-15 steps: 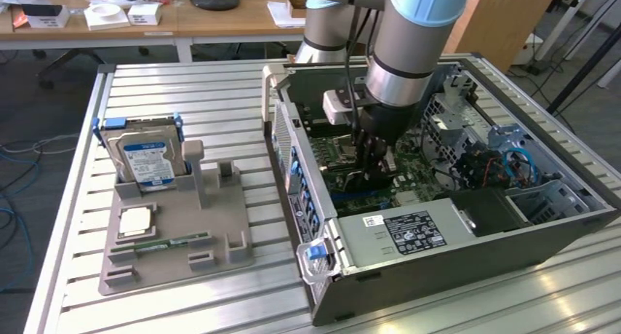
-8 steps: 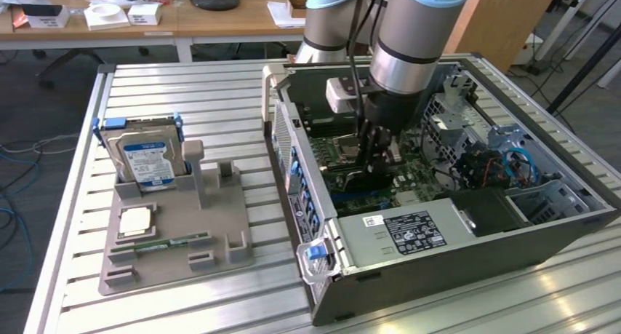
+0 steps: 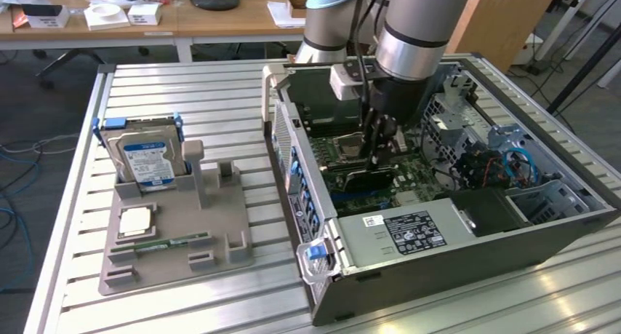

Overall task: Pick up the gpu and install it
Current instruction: 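Insert the gpu into the slot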

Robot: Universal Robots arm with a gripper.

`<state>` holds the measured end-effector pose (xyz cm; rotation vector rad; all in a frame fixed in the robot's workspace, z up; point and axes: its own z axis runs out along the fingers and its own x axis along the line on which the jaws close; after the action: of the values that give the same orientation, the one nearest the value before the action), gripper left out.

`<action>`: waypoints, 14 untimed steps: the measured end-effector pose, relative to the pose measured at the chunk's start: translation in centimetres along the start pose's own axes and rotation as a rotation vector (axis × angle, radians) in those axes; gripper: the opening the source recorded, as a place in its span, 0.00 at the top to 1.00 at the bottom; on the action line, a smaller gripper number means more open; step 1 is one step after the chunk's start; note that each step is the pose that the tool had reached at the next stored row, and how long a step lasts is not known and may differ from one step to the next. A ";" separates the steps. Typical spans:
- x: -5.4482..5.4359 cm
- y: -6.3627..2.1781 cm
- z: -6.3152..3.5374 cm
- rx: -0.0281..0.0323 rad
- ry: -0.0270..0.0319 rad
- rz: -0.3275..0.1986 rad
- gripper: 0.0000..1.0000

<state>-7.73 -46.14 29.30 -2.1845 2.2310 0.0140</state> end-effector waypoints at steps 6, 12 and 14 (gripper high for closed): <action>0.0 -0.14 -1.38 -0.0002 0.0000 0.002 0.66; -0.1 -0.22 -2.53 -0.0003 0.0000 0.003 0.66; -0.1 -0.22 -2.75 -0.0003 0.0000 0.003 0.66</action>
<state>-7.52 -46.14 32.06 -2.1813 2.2344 0.0144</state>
